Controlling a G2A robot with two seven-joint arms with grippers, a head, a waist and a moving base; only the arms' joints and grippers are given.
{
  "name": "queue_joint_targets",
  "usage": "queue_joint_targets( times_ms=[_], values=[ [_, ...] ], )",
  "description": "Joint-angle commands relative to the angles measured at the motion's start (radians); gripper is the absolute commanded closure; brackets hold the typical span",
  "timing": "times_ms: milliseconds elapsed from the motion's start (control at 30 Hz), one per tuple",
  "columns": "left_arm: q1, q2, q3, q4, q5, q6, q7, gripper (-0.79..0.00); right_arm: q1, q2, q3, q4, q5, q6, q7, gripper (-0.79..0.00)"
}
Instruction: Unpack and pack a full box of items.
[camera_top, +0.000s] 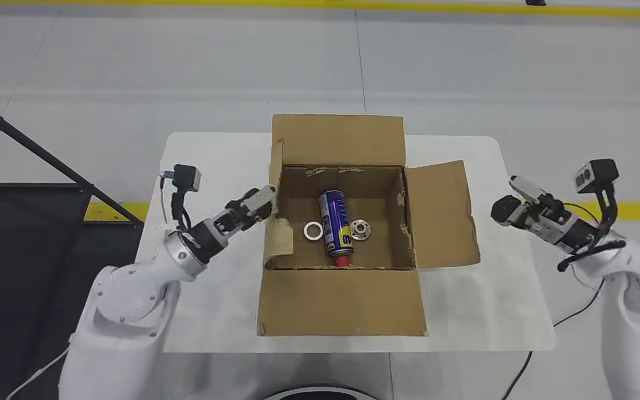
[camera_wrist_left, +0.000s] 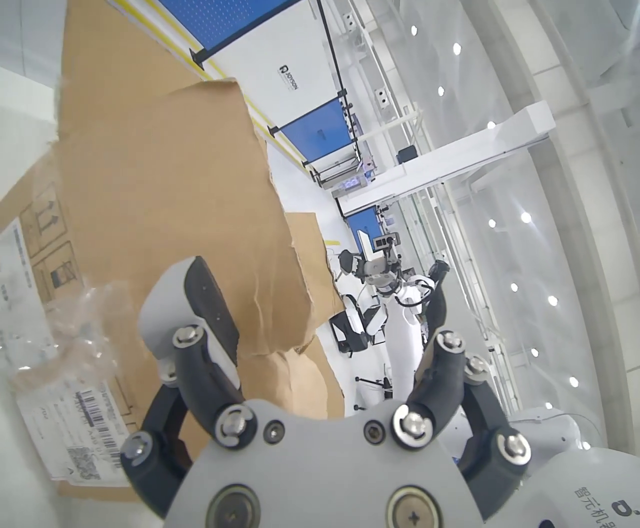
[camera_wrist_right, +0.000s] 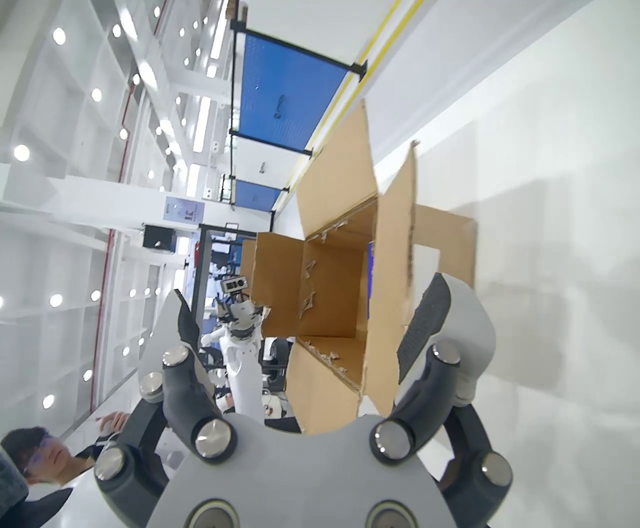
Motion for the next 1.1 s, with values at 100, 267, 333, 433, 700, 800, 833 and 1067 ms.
queue_joint_targets(
  times_ms=[100, 267, 333, 433, 700, 800, 833, 1067],
  values=[
    [-0.020, 0.005, 0.035, -0.007, 0.035, 0.021, -0.045, -0.785, 0.005, 0.008, -0.020, 0.046, -0.010, 0.029, 0.044, -0.785],
    [-0.049, 0.008, 0.076, 0.010, 0.066, 0.049, -0.072, -0.785, 0.023, 0.014, -0.063, 0.081, 0.010, 0.032, 0.121, -0.785],
    [-0.061, 0.011, 0.085, 0.018, 0.082, 0.061, -0.087, -0.785, 0.033, 0.017, -0.081, 0.087, 0.010, 0.015, 0.161, -0.785],
    [-0.074, 0.013, 0.098, 0.028, 0.093, 0.066, -0.096, -0.785, 0.047, 0.019, -0.107, 0.103, 0.062, -0.029, 0.236, -0.785],
    [-0.092, 0.020, 0.120, 0.050, 0.109, 0.077, -0.122, -0.785, 0.076, 0.013, -0.177, 0.087, 0.245, -0.137, 0.320, -0.785],
    [-0.095, 0.021, 0.134, 0.056, 0.117, 0.088, -0.120, -0.785, 0.089, 0.008, -0.213, 0.068, 0.313, -0.176, 0.321, -0.785],
    [-0.097, 0.021, 0.139, 0.059, 0.121, 0.090, -0.117, -0.785, 0.093, 0.006, -0.227, 0.063, 0.332, -0.186, 0.321, -0.785],
    [-0.099, 0.025, 0.149, 0.068, 0.122, 0.093, -0.108, -0.785, 0.135, -0.002, -0.341, 0.062, 0.319, -0.193, 0.315, -0.785]
  ],
)
